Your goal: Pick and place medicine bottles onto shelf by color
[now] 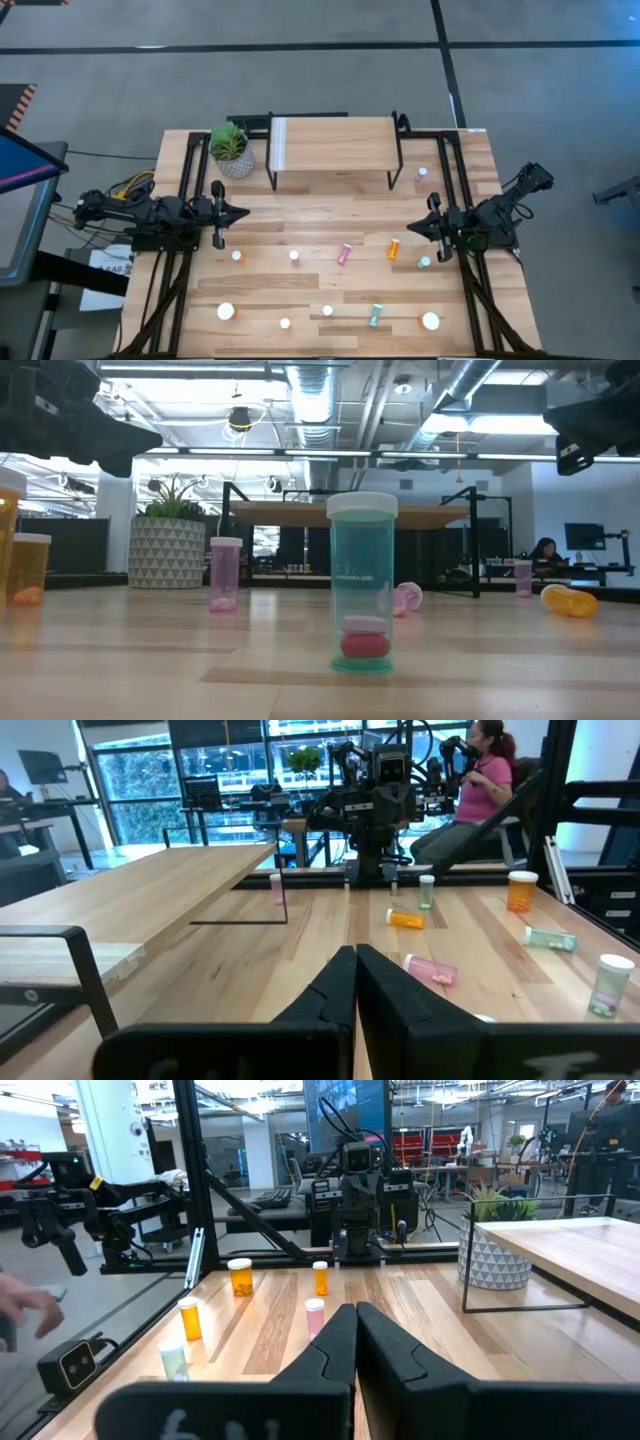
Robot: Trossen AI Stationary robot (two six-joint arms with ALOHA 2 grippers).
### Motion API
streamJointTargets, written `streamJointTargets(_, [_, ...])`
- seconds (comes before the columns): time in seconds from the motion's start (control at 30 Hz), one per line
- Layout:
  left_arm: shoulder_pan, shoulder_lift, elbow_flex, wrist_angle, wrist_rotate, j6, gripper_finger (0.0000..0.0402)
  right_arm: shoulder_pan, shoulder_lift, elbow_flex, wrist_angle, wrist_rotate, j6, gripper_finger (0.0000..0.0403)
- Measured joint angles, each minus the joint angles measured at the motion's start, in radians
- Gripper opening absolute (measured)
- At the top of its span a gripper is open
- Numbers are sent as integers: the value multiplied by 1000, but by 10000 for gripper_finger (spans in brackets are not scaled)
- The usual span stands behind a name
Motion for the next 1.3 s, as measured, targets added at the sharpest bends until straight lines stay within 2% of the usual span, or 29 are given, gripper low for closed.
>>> streamJointTargets(1.17, [0, 0, 0, 16, 0, 19, 0, 0, 0, 0, 0, 0, 0, 27])
streamJointTargets(1.3, [0, -1, 0, 32, 0, -39, 0, 0, 0, 0, 0, 0, 0, 27])
